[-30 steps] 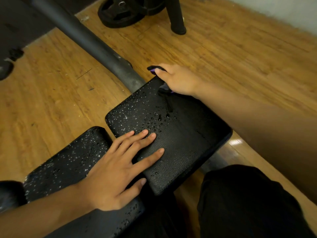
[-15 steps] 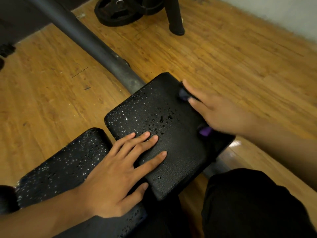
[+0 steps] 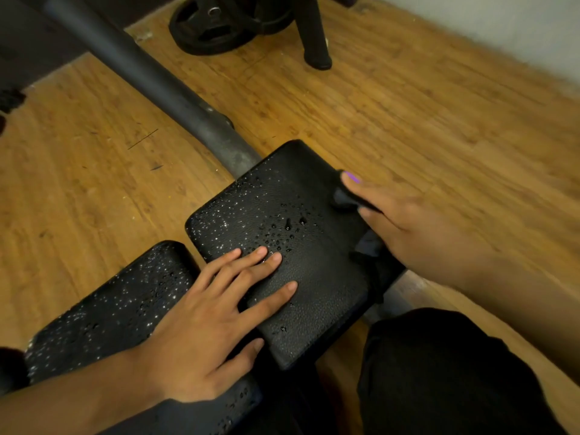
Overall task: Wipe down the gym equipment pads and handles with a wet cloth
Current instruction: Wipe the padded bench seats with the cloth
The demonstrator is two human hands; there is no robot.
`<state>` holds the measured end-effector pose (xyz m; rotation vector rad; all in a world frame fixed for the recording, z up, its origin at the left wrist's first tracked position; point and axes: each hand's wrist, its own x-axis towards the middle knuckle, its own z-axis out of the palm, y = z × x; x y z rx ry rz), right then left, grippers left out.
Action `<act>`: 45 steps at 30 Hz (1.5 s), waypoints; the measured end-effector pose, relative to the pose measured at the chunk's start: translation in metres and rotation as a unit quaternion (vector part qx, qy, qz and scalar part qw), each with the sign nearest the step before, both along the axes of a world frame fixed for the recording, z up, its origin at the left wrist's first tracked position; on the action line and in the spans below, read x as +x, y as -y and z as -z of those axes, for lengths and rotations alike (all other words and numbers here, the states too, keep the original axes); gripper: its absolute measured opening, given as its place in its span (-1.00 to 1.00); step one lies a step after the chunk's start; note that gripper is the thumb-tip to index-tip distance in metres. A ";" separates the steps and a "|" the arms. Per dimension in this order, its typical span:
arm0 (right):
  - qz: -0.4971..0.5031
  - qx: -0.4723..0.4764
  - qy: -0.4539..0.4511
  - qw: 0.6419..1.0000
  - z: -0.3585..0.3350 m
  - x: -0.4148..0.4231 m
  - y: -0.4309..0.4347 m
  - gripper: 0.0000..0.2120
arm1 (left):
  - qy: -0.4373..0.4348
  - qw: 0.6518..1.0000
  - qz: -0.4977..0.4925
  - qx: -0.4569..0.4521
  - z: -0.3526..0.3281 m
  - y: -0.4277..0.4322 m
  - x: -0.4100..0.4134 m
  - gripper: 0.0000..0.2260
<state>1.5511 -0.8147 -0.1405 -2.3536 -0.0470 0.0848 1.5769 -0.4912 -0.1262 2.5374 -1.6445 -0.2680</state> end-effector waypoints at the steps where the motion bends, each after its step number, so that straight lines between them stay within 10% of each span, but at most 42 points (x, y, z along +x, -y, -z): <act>1: 0.007 0.004 -0.007 1.000 -0.001 -0.021 0.005 -0.49 | 0.002 1.000 0.001 0.001 0.000 0.000 0.000 -0.36; 9: -0.024 -0.205 -0.001 0.978 0.000 0.063 -0.035 -0.38 | 0.007 1.000 0.002 0.005 0.001 0.001 0.000 -0.34; 14: -0.037 -0.158 -0.015 0.987 -0.007 0.142 -0.056 -0.45 | 0.002 1.000 0.004 0.008 0.001 0.000 0.002 -0.36; 26: -0.094 -0.234 -0.007 0.968 -0.013 -0.038 -0.006 -0.32 | -0.004 1.000 -0.010 -0.005 0.003 0.000 -0.001 -0.33; 45: -0.151 -0.185 0.020 0.971 -0.012 -0.009 0.010 -0.27 | 0.087 0.975 -0.184 0.085 -0.011 -0.038 -0.048 -0.43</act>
